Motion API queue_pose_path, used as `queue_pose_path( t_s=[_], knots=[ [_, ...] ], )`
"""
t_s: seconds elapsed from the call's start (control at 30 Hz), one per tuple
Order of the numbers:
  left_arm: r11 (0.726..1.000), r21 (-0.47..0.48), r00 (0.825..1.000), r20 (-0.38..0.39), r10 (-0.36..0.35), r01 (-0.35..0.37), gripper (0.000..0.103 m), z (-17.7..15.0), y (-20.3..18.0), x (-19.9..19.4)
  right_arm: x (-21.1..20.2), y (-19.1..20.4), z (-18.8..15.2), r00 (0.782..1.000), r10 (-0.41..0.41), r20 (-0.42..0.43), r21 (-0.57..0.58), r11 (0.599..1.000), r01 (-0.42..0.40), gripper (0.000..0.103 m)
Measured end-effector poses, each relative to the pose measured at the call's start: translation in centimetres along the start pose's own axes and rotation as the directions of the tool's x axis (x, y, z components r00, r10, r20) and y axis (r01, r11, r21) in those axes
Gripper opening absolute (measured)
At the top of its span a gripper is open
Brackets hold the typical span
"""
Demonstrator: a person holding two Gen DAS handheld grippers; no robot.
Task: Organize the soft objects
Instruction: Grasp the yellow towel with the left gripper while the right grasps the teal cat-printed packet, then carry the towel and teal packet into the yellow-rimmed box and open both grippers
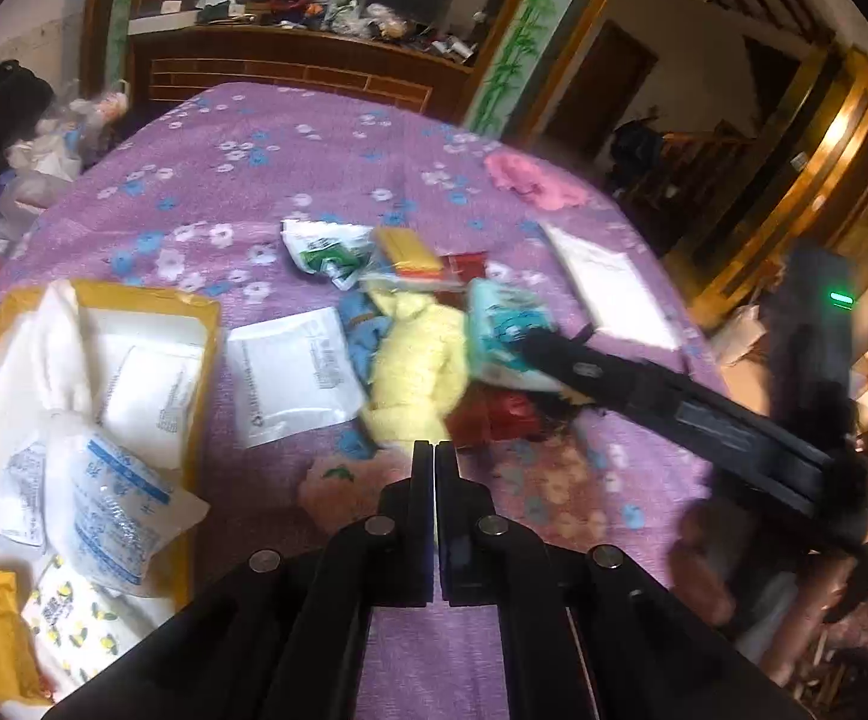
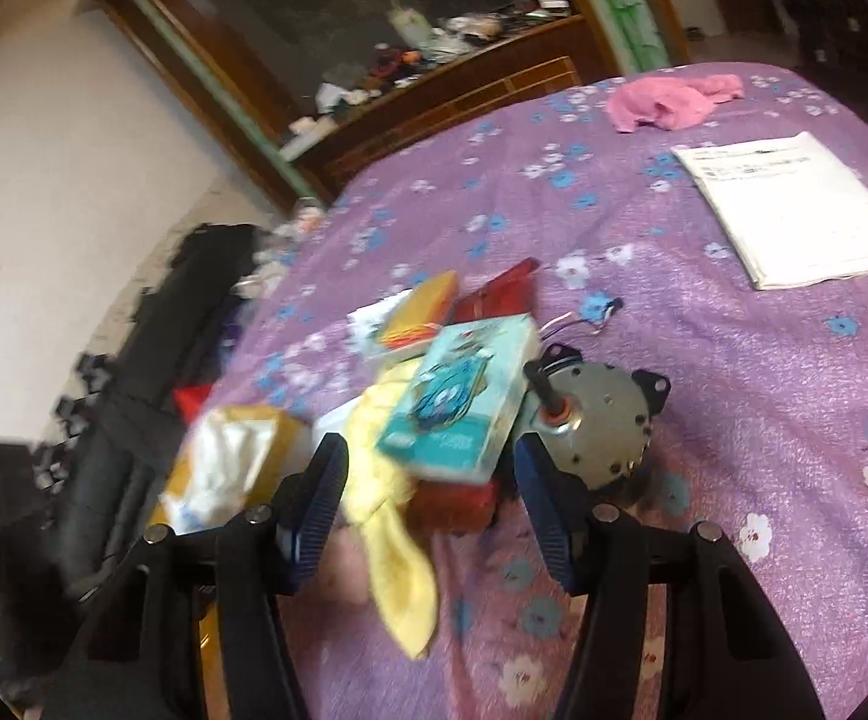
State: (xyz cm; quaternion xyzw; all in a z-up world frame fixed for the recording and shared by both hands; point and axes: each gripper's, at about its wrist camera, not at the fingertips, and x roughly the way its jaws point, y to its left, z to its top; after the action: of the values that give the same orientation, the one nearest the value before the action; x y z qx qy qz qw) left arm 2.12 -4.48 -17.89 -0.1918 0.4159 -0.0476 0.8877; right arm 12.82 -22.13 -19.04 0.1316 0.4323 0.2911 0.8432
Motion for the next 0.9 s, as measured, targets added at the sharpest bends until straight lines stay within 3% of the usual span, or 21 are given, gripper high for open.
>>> queue_pose_path(
  t_s=[0.03,0.07,0.1,0.13,0.17,0.23,0.37,0.43,0.47,0.5,0.57,0.6,0.63,0.67,0.73,0.77,0.9],
  knots=[
    [1.0,-0.01,1.0,-0.002,0.011,-0.011,0.012,0.0,0.2,0.0,0.4,0.1,0.1,1.0,-0.007,-0.005,0.008,1.0,0.007,0.057],
    [1.0,-0.015,1.0,-0.003,0.015,-0.015,0.041,0.1,0.3,0.0,0.8,0.3,0.1,1.0,-0.031,0.002,0.007,0.999,0.031,0.057],
    [1.0,-0.02,1.0,-0.001,0.013,-0.013,0.074,0.2,0.5,0.0,1.1,0.6,0.1,0.996,-0.084,0.022,-0.009,0.996,0.084,0.046],
    [1.0,-0.026,1.0,0.022,0.008,-0.007,0.082,0.4,0.5,-0.2,1.3,0.6,0.0,0.992,-0.122,0.028,-0.019,0.992,0.123,0.037],
    [1.0,-0.025,0.999,0.036,0.011,-0.01,0.084,0.6,0.5,-0.2,1.3,0.6,-0.1,0.988,-0.151,0.04,-0.021,0.988,0.152,0.025],
    [1.0,0.006,0.999,0.034,0.03,-0.03,0.084,1.2,-0.3,0.1,0.8,-0.1,-0.3,0.991,-0.127,0.052,-0.009,0.992,0.127,0.014],
    [0.997,0.056,0.998,-0.024,0.054,-0.053,0.084,2.6,-1.6,2.8,-2.4,-1.5,-0.7,0.991,0.007,0.134,0.004,1.0,-0.008,0.01],
    [0.997,0.064,0.997,-0.059,0.041,-0.037,0.084,3.1,-2.0,4.6,-4.5,-1.7,-1.3,0.985,0.014,0.169,-0.004,1.0,-0.013,0.009],
    [0.998,0.057,0.996,-0.076,0.043,-0.039,0.082,3.4,-2.1,5.3,-5.2,-1.7,-1.5,0.983,0.012,0.181,-0.007,1.0,-0.011,0.009],
    [0.998,0.048,0.994,-0.092,0.051,-0.047,0.074,3.6,-2.2,6.2,-6.4,-2.0,-2.2,0.979,0.015,0.201,-0.015,1.0,-0.012,0.009],
    [0.996,0.067,0.991,-0.114,0.07,-0.063,0.052,3.9,-2.8,7.7,-7.9,-2.8,-3.4,0.974,0.006,0.225,-0.008,1.0,-0.004,0.009],
    [0.988,0.092,0.986,-0.103,0.13,-0.121,0.045,4.0,-3.1,8.2,-8.2,-3.1,-3.8,0.974,0.019,0.226,-0.001,1.0,-0.019,0.01],
    [0.973,0.132,0.976,-0.091,0.2,-0.187,0.03,3.9,-3.5,8.6,-8.5,-3.5,-4.2,0.973,0.039,0.227,0.008,0.999,-0.042,0.01],
    [0.967,0.152,0.972,-0.087,0.219,-0.204,0.028,3.8,-3.6,8.7,-8.7,-3.9,-4.6,0.973,0.049,0.227,0.02,0.998,-0.055,0.01],
    [0.975,0.128,0.978,-0.084,0.193,-0.181,0.017,3.5,-3.0,7.6,-8.7,-4.5,-5.1,0.976,0.041,0.215,0.027,0.999,-0.047,0.01],
    [0.98,0.113,0.982,-0.082,0.172,-0.162,0.0,3.2,-2.7,6.6,-8.7,-4.8,-5.2,0.976,0.047,0.214,0.032,0.998,-0.056,0.01],
    [0.994,0.043,0.993,-0.061,0.099,-0.097,0.0,2.0,-1.7,3.3,-8.8,-4.8,-5.8,0.975,0.072,0.211,0.033,0.996,-0.081,0.01]
  ],
)
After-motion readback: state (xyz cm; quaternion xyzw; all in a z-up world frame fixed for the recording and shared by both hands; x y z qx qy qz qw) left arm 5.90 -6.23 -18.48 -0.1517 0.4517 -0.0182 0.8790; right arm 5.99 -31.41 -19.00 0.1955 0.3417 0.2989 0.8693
